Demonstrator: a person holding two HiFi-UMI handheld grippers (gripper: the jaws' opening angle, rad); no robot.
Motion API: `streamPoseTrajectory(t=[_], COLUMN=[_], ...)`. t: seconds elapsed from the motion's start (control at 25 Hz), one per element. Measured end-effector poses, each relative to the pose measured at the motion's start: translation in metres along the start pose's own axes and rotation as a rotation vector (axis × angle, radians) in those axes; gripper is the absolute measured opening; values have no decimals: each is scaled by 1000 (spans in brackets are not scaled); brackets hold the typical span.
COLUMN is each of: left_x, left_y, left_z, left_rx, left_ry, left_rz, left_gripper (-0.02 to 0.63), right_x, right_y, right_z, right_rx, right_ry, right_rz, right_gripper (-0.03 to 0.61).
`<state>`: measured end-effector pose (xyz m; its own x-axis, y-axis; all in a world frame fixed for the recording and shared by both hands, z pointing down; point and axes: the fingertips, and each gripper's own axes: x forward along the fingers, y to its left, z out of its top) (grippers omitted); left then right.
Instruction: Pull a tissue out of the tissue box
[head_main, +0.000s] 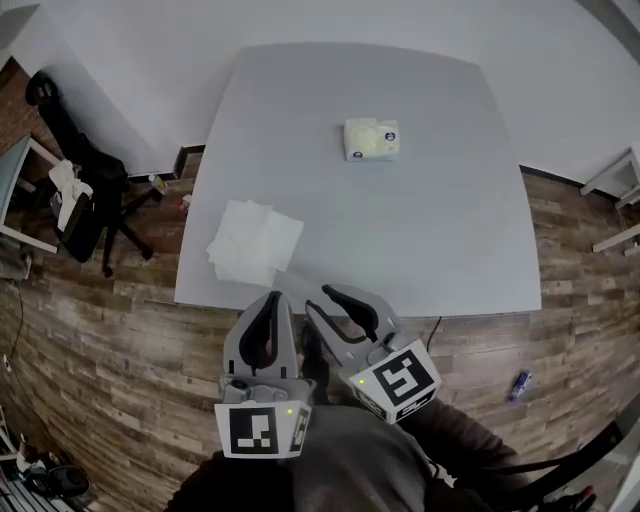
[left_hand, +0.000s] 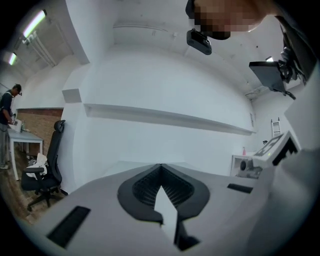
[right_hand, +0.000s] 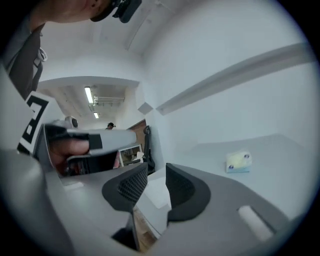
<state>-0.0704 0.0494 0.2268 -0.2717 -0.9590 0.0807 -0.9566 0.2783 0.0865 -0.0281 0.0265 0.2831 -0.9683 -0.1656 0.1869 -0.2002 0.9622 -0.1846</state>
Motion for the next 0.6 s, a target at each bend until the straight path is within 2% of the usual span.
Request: streamPoseTrajectory(t=[0.12, 0.24, 0.4, 0.6], left_x=[-14, -26, -35, -37], left_y=[-50, -92, -127, -151], left_z=[20, 33, 47, 47], left_rx=[30, 47, 80, 100], left_ry=[-27, -26, -58, -52], left_rz=[-70, -147, -222, -300], left_gripper=[2, 2, 2, 2], right_x=[-59, -105, -145, -166], right_y=[0, 1, -1, -2], right_z=[54, 87, 100, 98], right_rx=[-56, -69, -83, -88], right_ry=[-112, -176, -213, -239], right_rz=[-85, -161, -254, -311], right_gripper=[67, 31, 3, 2])
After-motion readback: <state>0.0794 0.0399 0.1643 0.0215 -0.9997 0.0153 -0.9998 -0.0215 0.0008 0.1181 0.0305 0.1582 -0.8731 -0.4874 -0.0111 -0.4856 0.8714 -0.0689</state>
